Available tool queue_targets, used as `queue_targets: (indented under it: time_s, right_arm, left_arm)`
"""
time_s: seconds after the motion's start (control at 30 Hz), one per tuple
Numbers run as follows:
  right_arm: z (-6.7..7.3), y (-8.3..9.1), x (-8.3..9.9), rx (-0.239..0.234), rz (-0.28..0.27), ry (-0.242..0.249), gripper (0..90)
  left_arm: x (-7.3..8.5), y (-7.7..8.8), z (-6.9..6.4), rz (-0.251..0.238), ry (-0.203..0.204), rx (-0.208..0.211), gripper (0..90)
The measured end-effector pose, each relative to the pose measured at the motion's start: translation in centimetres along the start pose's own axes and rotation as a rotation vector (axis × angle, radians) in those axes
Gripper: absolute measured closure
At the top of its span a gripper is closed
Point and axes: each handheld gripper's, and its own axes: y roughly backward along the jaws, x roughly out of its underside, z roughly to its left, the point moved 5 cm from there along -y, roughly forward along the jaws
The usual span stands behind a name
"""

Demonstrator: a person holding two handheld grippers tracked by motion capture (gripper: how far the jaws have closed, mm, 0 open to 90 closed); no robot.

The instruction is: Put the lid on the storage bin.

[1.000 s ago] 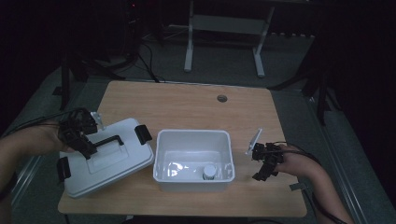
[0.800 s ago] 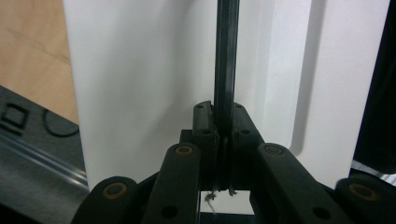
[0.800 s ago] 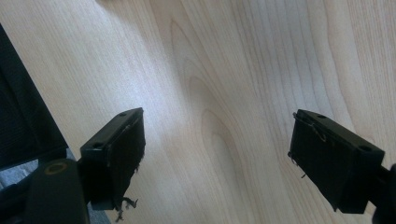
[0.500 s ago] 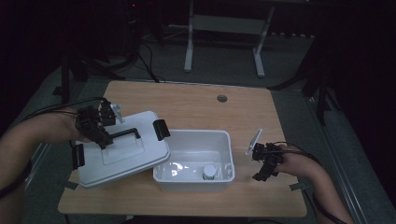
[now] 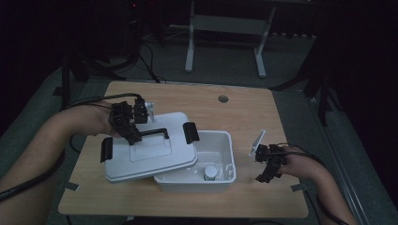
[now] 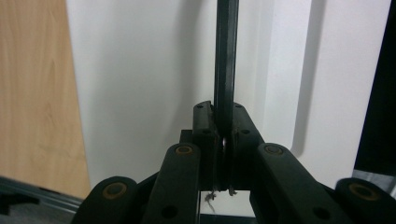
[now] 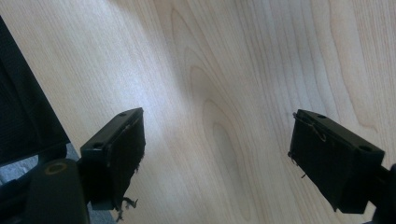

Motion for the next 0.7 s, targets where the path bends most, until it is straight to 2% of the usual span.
queue_targets:
  time_s: [0.23, 0.47, 0.53, 0.6, 0.63, 0.7]
  right_arm:
    - [0.0, 0.0, 0.3, 0.000, 0.000, -0.007, 17.7]
    - [-0.1, -0.1, 0.5, 0.000, 0.003, -0.005, 17.7]
    - [-0.1, 0.0, 0.4, 0.001, -0.002, -0.005, 17.7]
    - [-0.1, 0.0, 0.4, 0.003, -0.005, -0.006, 17.7]
    - [0.1, 0.0, 0.4, -0.002, -0.007, -0.005, 17.7]
    - [0.2, -0.1, 0.4, -0.004, -0.004, -0.001, 17.7]
  left_arm:
    - [-3.3, -0.3, -0.2, -0.034, -0.057, 0.001, 83.8]
    - [-5.9, -0.7, -0.9, -0.026, -0.115, 0.001, 83.8]
    - [-6.6, -0.8, -1.0, -0.026, -0.131, -0.020, 83.8]
    - [-6.9, -0.9, -1.2, -0.026, -0.134, -0.010, 83.8]
    - [-7.6, -1.1, -1.4, -0.043, -0.156, -0.008, 83.8]
    - [-8.1, -1.4, -1.4, -0.038, -0.162, -0.011, 83.8]
